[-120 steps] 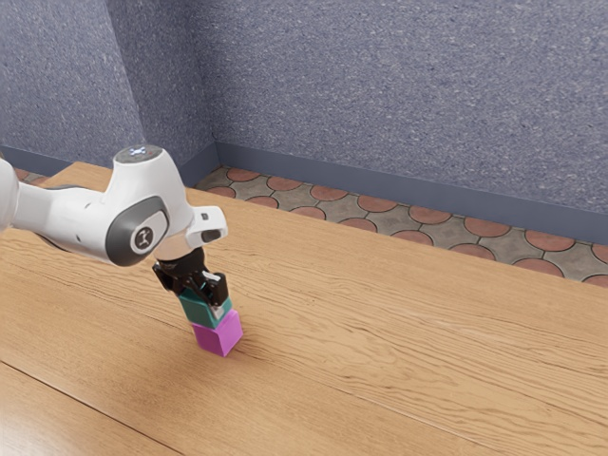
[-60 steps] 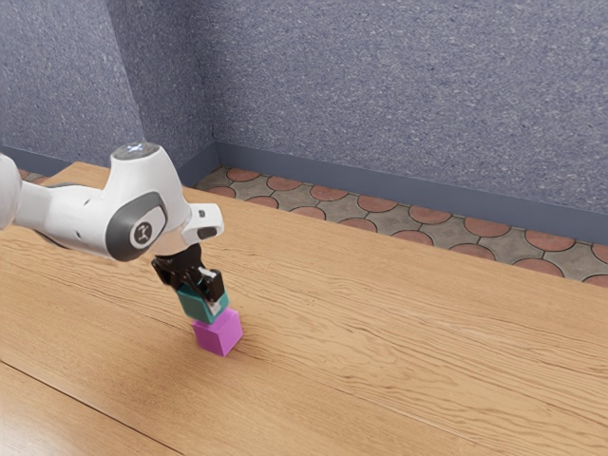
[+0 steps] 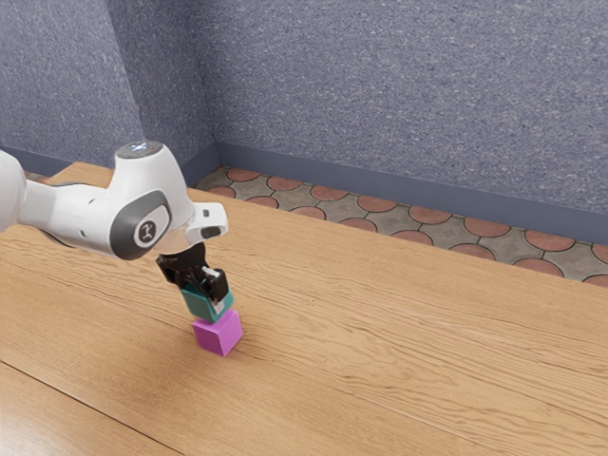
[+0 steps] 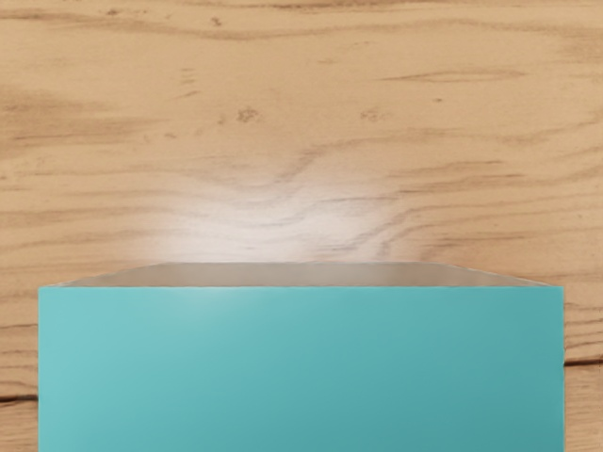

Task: Pick up the blue block with one arm, and put the blue block on the pink block with one arm

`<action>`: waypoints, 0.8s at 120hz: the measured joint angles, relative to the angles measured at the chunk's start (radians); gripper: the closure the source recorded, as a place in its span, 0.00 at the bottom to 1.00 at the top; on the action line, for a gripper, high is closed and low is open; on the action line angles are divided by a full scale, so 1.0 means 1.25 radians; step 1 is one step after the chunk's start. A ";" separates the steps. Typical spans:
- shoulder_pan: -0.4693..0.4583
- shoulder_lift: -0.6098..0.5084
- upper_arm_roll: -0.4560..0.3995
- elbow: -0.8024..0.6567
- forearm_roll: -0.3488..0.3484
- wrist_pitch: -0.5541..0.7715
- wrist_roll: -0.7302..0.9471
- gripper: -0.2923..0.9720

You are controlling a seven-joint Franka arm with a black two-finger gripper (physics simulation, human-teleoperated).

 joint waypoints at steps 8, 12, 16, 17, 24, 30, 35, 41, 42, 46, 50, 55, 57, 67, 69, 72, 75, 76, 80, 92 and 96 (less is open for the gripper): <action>-0.003 -0.001 0.000 0.000 -0.009 0.000 0.002 0.37; -0.004 -0.001 0.000 0.000 -0.012 0.000 0.003 0.35; -0.005 -0.003 0.000 0.000 -0.014 -0.001 0.004 0.33; -0.005 -0.004 0.000 0.000 -0.015 -0.001 0.004 0.33; -0.005 -0.043 0.000 -0.004 -0.013 -0.001 0.006 0.30; -0.004 -0.106 0.000 -0.007 -0.002 -0.005 0.006 0.29; -0.006 -0.169 -0.002 0.001 0.019 -0.018 -0.004 0.28; -0.028 -0.204 -0.003 0.054 0.037 -0.040 -0.043 0.27; -0.033 -0.207 -0.003 0.066 0.039 -0.045 -0.053 0.27; -0.054 -0.211 -0.001 0.130 0.047 -0.075 -0.102 0.26; -0.068 -0.197 0.002 0.246 0.054 -0.139 -0.166 0.26; -0.106 -0.175 0.047 0.382 0.061 -0.239 -0.248 0.25; -0.135 -0.171 0.097 0.421 0.065 -0.280 -0.280 0.25; -0.126 -0.182 0.204 0.502 0.079 -0.460 -0.425 0.25; -0.119 -0.183 0.206 0.506 0.082 -0.489 -0.451 0.24; -0.114 -0.184 0.209 0.500 0.085 -0.528 -0.489 0.24; -0.112 -0.184 0.211 0.490 0.088 -0.563 -0.526 0.24; -0.112 -0.184 0.211 0.487 0.089 -0.573 -0.538 0.24; -0.111 -0.185 0.212 0.470 0.091 -0.612 -0.583 0.24; -0.108 -0.185 0.214 0.426 0.096 -0.694 -0.706 0.24; -0.106 -0.185 0.214 0.419 0.097 -0.713 -0.743 0.24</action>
